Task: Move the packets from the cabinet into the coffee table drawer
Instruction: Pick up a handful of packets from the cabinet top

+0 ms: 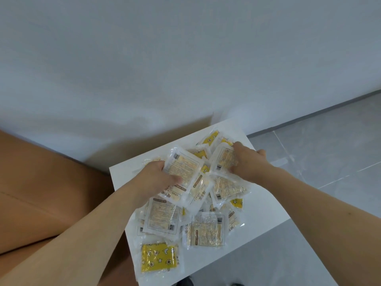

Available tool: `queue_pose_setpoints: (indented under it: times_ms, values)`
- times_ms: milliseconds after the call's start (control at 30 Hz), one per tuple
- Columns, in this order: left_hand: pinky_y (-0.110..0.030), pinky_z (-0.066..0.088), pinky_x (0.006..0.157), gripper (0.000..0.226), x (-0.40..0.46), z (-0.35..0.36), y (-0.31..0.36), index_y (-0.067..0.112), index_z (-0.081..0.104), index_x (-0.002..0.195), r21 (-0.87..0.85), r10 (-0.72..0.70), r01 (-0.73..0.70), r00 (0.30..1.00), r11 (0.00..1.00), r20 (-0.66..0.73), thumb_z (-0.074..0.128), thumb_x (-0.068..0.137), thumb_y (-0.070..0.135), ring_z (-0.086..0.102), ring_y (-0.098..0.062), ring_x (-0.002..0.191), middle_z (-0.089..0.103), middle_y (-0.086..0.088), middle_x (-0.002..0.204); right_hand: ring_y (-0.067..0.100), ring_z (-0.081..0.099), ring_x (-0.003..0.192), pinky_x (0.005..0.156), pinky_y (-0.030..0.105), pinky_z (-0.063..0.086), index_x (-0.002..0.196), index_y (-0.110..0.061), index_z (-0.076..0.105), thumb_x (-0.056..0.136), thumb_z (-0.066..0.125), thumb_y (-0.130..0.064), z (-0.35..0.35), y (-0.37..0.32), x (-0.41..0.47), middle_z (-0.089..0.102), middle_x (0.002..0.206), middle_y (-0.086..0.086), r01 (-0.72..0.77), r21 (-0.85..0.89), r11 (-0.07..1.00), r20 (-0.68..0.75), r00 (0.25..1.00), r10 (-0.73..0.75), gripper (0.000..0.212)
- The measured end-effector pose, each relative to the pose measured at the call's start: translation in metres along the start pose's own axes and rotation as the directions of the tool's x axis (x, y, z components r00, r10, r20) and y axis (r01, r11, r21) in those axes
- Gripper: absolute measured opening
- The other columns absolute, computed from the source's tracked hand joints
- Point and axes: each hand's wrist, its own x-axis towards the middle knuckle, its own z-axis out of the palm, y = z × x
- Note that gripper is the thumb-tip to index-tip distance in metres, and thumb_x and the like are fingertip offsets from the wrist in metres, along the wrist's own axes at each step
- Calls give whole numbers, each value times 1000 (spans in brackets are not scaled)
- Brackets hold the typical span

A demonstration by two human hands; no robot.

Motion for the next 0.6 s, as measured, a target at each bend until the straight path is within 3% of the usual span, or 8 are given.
queue_pose_setpoints:
  times_ms: [100,167,300,400,467,533,600]
  values:
    - [-47,57,89,24,-5,1,6,14,70,109,-198,-23,16,999,980,-32,74,86,9,75,-24,88,78,-3,96,15,58,75,92,37,23,127,-25,28,85,59,-20,-12,-2,-10,62,86,-6,-70,186,980,13,998,69,52]
    - [-49,56,92,27,-12,0,16,11,70,112,-313,-33,18,999,950,-41,73,86,7,74,-26,92,77,-5,100,22,61,94,103,41,30,126,-18,40,87,62,-22,-32,-2,-20,64,102,0,-126,289,949,92,990,104,46]
    - [-43,60,79,31,-48,-3,65,11,67,115,-486,5,-50,996,873,-94,71,85,3,74,-25,92,77,-6,102,29,63,102,90,43,53,111,-13,61,89,62,-7,-105,2,-62,66,108,10,-192,635,748,186,978,93,23]
    - [-38,61,69,35,-105,-2,126,8,64,116,-530,48,-120,988,839,-147,74,83,6,75,-25,88,77,-8,100,35,64,105,94,49,51,118,-6,60,94,57,-5,-179,9,-116,67,113,17,-200,778,595,156,980,126,24]
    - [-40,61,71,37,-158,2,166,8,62,117,-539,92,-171,981,824,-172,76,83,7,75,-24,87,76,-8,100,32,66,102,91,47,53,114,-9,63,95,58,-8,-226,10,-166,69,110,15,-164,837,521,100,984,149,20]
    - [-46,61,77,38,-215,11,203,8,63,118,-570,146,-219,974,792,-172,76,83,8,74,-26,91,76,-9,104,25,69,94,82,40,56,107,-15,65,92,63,-11,-266,11,-224,72,106,9,-107,891,440,25,982,187,16]
    - [-43,61,73,36,-272,24,232,11,64,117,-588,207,-278,960,759,-187,76,84,9,74,-25,91,76,-7,104,19,71,88,68,31,56,100,-19,67,88,69,-12,-296,12,-289,73,101,4,-46,929,366,-48,968,245,15]
